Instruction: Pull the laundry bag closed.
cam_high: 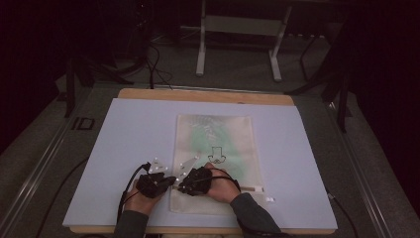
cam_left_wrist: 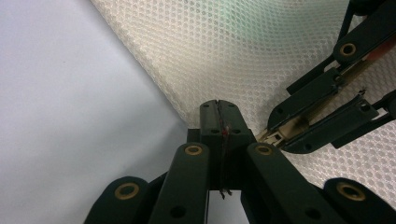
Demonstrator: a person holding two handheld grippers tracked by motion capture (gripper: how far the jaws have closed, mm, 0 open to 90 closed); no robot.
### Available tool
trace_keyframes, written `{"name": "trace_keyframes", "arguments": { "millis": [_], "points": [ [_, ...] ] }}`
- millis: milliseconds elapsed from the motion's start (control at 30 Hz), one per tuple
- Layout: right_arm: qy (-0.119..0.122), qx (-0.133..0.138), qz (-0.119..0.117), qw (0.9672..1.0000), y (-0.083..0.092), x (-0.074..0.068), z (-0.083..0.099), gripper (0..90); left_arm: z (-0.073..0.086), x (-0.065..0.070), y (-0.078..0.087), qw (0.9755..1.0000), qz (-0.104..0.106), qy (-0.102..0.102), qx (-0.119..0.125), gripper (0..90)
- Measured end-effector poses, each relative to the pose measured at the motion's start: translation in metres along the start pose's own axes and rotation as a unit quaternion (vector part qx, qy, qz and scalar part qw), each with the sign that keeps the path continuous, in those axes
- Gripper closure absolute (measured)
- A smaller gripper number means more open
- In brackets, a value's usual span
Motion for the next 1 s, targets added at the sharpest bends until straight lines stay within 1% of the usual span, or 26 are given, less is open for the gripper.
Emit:
{"name": "trace_keyframes", "arguments": {
  "millis": [100, 267, 1000],
  "points": [
    [0.005, -0.005, 0.003, 1.0, 0.001, 0.0, 0.0, 82.5, 0.0, 0.0, 0.0, 1.0, 0.001, 0.0, 0.0, 89.5],
    [0.005, -0.006, 0.001, 1.0, 0.003, 0.0, 0.004, 82.5, 0.0, 0.0, 0.0, 1.0, 0.001, 0.0, 0.0, 89.5],
    [0.008, -0.015, 0.011, 0.9998, 0.009, -0.002, 0.016, 82.5, 0.0, 0.0, 0.0, 1.0, -0.002, 0.002, -0.001, 89.5]
  ]
}}
Point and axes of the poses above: each handheld gripper's, and its own axes: y roughly backward along the jaws, z roughly out of its underside, x roughly to its right, the point moved 1 cm from there along -y, roughly forward along the jaws, and after that the axes turned 13 degrees about -x, right-handed, at the moved point
